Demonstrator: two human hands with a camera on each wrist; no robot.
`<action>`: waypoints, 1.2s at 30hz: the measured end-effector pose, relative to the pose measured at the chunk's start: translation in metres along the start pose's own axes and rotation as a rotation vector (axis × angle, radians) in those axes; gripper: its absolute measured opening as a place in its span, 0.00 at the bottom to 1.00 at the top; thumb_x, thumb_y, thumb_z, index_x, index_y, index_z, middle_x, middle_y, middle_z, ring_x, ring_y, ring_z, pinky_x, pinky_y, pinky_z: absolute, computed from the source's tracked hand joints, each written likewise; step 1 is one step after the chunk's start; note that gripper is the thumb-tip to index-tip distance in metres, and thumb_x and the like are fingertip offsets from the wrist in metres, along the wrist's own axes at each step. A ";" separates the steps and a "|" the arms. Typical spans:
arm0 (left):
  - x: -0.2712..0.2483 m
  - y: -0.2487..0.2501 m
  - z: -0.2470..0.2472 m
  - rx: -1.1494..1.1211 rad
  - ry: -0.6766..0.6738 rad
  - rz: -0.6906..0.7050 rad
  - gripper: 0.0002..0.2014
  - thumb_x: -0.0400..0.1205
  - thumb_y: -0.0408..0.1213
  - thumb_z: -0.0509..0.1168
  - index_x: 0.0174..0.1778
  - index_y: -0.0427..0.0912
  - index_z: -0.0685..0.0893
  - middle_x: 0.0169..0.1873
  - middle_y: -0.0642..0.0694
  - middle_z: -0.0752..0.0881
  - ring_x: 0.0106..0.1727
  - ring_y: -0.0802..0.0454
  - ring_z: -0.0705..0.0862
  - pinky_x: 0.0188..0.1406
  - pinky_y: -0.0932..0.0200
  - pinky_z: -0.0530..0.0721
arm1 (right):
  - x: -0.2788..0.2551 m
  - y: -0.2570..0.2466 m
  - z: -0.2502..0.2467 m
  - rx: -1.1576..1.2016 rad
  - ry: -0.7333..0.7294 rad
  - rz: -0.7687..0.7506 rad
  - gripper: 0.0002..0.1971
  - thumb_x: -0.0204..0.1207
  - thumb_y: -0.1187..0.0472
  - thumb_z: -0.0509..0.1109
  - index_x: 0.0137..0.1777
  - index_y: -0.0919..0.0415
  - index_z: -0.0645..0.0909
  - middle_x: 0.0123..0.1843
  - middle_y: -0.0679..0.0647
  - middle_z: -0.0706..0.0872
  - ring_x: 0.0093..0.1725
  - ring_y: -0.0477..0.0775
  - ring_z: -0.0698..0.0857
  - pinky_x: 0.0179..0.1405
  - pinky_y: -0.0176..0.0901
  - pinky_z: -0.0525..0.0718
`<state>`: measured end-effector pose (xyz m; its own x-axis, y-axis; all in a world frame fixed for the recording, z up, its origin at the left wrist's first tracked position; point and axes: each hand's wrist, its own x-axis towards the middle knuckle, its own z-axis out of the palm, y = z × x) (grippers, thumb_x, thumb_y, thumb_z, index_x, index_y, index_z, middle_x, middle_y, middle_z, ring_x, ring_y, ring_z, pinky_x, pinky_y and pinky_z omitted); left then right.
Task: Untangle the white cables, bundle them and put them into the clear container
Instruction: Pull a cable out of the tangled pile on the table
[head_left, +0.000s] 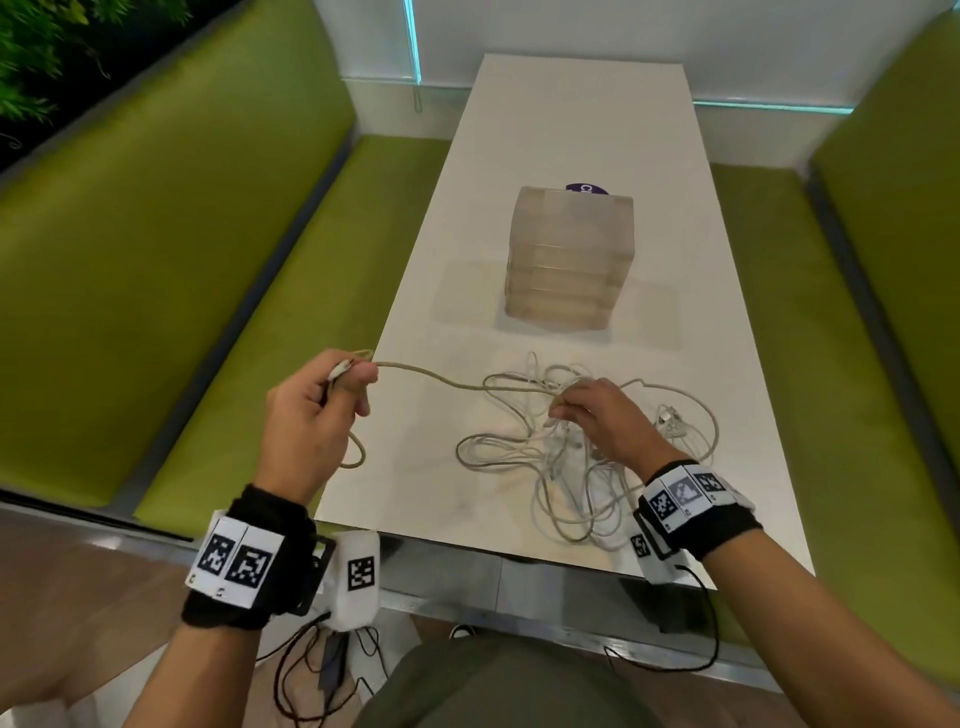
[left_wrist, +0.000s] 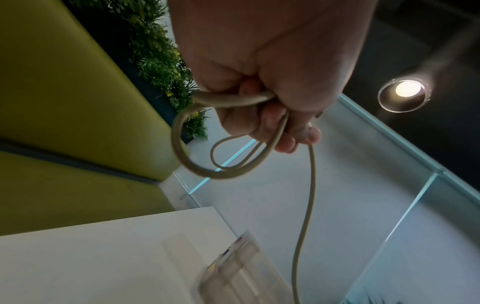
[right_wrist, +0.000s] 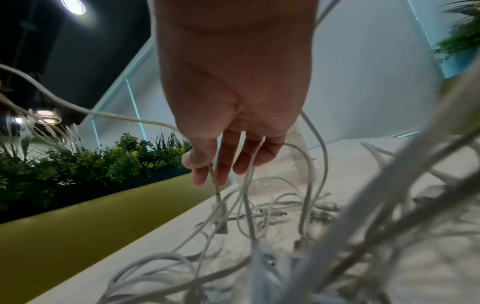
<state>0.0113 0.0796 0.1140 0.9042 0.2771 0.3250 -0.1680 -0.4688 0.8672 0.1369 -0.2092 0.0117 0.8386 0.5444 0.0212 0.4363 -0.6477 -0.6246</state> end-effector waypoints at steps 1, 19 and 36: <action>-0.002 -0.003 0.000 0.003 0.003 -0.020 0.10 0.84 0.37 0.64 0.37 0.52 0.83 0.26 0.42 0.80 0.25 0.40 0.71 0.22 0.53 0.68 | 0.000 -0.002 0.000 -0.020 0.023 0.007 0.06 0.77 0.60 0.71 0.45 0.60 0.89 0.45 0.54 0.89 0.46 0.55 0.81 0.48 0.45 0.74; -0.018 -0.004 0.023 -0.076 -0.136 -0.100 0.11 0.78 0.57 0.62 0.40 0.55 0.83 0.24 0.50 0.80 0.24 0.56 0.69 0.26 0.59 0.68 | -0.003 -0.027 -0.017 -0.127 0.223 0.077 0.07 0.78 0.63 0.69 0.51 0.59 0.89 0.46 0.56 0.91 0.46 0.62 0.85 0.47 0.54 0.81; -0.018 -0.003 0.021 -0.102 -0.117 -0.089 0.12 0.78 0.56 0.62 0.39 0.53 0.83 0.23 0.48 0.79 0.24 0.54 0.69 0.25 0.59 0.67 | -0.010 -0.017 -0.025 0.111 0.367 0.200 0.09 0.83 0.62 0.63 0.53 0.60 0.86 0.44 0.51 0.91 0.42 0.49 0.85 0.43 0.42 0.80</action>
<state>0.0041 0.0584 0.0974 0.9556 0.2116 0.2048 -0.1193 -0.3577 0.9262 0.1295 -0.2171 0.0415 0.9722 0.1752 0.1551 0.2325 -0.6487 -0.7247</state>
